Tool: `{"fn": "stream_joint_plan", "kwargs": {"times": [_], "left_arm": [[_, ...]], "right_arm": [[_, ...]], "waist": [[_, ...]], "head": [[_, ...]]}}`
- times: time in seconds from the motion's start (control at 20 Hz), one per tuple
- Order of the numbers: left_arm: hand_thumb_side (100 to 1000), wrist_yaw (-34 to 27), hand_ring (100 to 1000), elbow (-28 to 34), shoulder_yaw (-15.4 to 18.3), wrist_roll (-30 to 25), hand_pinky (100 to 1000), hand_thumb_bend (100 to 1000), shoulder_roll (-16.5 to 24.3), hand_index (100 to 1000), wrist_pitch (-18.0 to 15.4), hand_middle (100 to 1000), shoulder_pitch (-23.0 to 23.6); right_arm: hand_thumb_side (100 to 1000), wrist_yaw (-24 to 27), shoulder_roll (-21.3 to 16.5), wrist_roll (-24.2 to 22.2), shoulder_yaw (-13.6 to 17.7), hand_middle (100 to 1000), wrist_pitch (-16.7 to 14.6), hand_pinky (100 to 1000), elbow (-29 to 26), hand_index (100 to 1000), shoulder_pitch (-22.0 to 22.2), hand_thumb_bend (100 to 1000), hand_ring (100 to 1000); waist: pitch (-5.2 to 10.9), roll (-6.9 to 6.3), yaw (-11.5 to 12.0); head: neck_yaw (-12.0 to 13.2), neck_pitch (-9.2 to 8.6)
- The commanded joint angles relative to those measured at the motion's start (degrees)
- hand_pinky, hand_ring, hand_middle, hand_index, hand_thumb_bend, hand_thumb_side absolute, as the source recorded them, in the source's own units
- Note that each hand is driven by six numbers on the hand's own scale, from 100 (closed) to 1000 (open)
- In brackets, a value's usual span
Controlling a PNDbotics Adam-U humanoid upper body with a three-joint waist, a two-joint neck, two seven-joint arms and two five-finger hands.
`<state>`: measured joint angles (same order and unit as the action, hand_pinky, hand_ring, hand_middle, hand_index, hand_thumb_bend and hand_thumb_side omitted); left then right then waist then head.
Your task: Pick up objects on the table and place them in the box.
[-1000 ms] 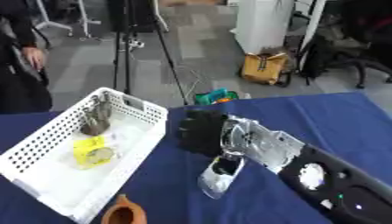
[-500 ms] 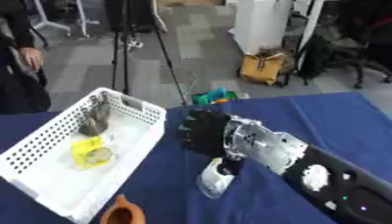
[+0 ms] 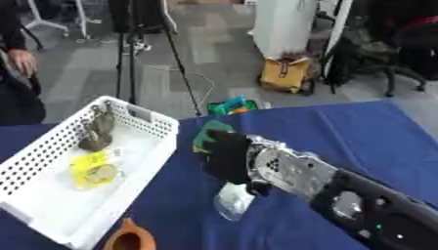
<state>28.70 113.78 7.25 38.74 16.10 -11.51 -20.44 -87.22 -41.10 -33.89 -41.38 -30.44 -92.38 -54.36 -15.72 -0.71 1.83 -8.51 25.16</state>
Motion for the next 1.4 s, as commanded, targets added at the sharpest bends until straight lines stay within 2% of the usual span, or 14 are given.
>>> {"fn": "stream_joint_plan", "kwargs": {"times": [0.05, 0.3, 1.4], "left_arm": [[1000, 0.21, 764, 0.81, -0.02, -0.2, 744, 100, 1.6, 786, -0.02, 842, -0.49], [1000, 0.24, 763, 0.81, -0.09, -0.15, 744, 100, 1.6, 785, -0.02, 843, -0.55], [1000, 0.14, 761, 0.81, -0.28, -0.11, 743, 100, 1.58, 783, -0.14, 844, -1.23]], "right_arm": [[478, -0.78, -1.55, -18.07, -0.03, 1000, -18.82, 1000, 0.17, 1000, -0.81, 478, 1000], [480, -1.27, -1.53, -18.07, -0.26, 1000, -19.38, 1000, 0.54, 1000, -0.84, 484, 1000], [516, -1.56, -1.46, -18.07, -0.23, 1000, -19.66, 1000, 4.14, 1000, 0.73, 503, 1000]], "waist": [[0.71, 0.28, 0.06], [0.39, 0.78, 0.28], [-1.36, 1.34, 2.23]], "head": [[-0.29, -0.28], [-0.49, -0.51], [-3.49, -2.56]]}}
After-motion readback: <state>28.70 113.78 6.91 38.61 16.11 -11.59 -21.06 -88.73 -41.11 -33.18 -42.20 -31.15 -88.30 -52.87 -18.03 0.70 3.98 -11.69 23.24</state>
